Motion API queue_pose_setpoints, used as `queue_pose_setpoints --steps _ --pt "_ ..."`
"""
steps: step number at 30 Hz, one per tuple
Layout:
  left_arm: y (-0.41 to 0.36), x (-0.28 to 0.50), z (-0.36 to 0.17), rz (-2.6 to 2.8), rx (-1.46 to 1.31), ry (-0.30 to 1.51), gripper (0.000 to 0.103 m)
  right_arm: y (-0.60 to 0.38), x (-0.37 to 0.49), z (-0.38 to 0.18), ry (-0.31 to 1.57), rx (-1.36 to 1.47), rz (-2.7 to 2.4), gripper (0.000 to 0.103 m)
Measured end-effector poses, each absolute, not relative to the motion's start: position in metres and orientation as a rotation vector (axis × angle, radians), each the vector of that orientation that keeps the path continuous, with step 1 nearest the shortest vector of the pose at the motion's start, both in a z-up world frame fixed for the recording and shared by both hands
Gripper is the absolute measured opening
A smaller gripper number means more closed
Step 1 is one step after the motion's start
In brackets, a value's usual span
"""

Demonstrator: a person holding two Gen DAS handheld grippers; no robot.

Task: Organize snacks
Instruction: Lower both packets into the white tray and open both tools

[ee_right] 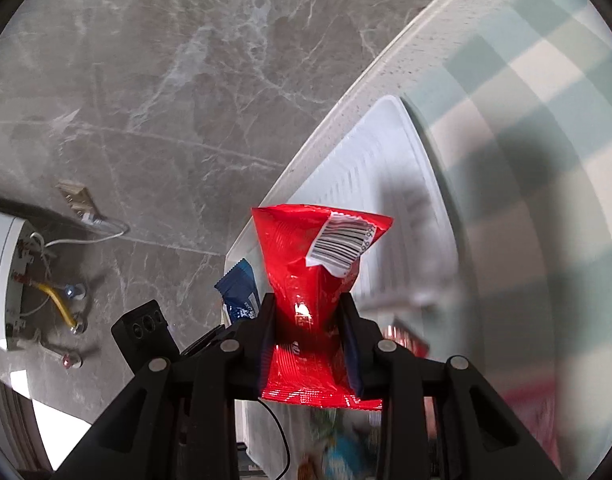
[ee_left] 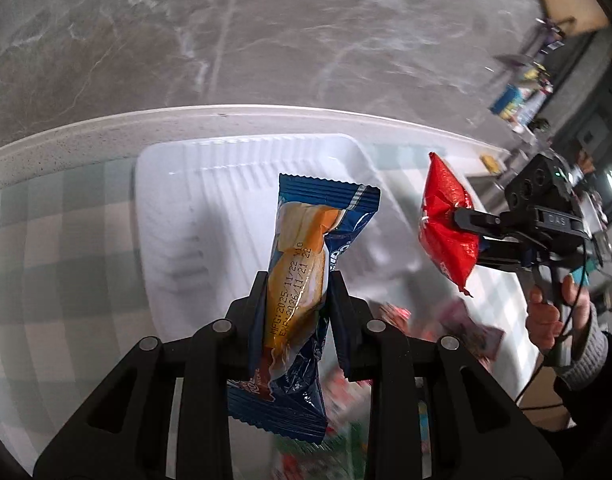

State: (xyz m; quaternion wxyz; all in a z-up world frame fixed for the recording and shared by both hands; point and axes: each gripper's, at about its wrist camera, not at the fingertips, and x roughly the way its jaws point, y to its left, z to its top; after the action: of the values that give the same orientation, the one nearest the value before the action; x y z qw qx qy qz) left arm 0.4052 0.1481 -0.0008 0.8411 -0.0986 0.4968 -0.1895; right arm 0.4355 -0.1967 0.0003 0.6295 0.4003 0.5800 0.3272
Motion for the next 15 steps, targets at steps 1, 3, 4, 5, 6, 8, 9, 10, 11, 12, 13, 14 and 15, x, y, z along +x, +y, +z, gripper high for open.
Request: queue_pose_setpoints --steps 1,3,4,5,6,8,9,10,11,12,13,14,15 --pt "0.151 0.414 -0.005 -0.390 -0.208 1.057 0.026 -0.193 0.442 -0.003 1.334 0.916 0.748 0.033" --pt "0.155 0.432 -0.013 -0.373 -0.205 1.068 0.026 -0.184 0.458 -0.013 1.353 0.908 0.733 0.033" --pt "0.157 0.438 -0.017 -0.366 -0.205 1.073 0.026 -0.182 0.462 -0.017 1.360 0.904 0.727 0.033" --pt "0.158 0.445 -0.021 -0.358 -0.201 1.078 0.026 -0.177 0.470 -0.023 1.370 0.898 0.718 0.033" --pt "0.160 0.451 -0.025 -0.347 -0.196 1.083 0.026 -0.174 0.476 -0.027 1.376 0.891 0.711 0.033" --pt "0.161 0.461 -0.032 -0.333 -0.183 1.090 0.026 -0.169 0.485 -0.035 1.388 0.879 0.695 0.033" --pt "0.161 0.464 -0.035 -0.326 -0.177 1.094 0.026 -0.166 0.489 -0.037 1.393 0.872 0.691 0.034" --pt "0.161 0.467 -0.038 -0.311 -0.163 1.100 0.026 -0.164 0.492 -0.039 1.395 0.863 0.688 0.034" --pt "0.161 0.471 -0.041 -0.300 -0.148 1.101 0.026 -0.160 0.496 -0.041 1.400 0.837 0.681 0.035" --pt "0.160 0.474 -0.044 -0.287 -0.134 1.104 0.027 -0.157 0.499 -0.042 1.404 0.815 0.676 0.036" --pt "0.159 0.472 -0.047 -0.272 -0.123 1.108 0.027 -0.155 0.501 -0.043 1.408 0.794 0.671 0.036" --pt "0.159 0.475 -0.050 -0.254 -0.110 1.112 0.027 -0.151 0.502 -0.042 1.413 0.758 0.659 0.038" --pt "0.161 0.474 -0.052 -0.245 -0.104 1.113 0.027 -0.148 0.504 -0.041 1.412 0.721 0.650 0.042"
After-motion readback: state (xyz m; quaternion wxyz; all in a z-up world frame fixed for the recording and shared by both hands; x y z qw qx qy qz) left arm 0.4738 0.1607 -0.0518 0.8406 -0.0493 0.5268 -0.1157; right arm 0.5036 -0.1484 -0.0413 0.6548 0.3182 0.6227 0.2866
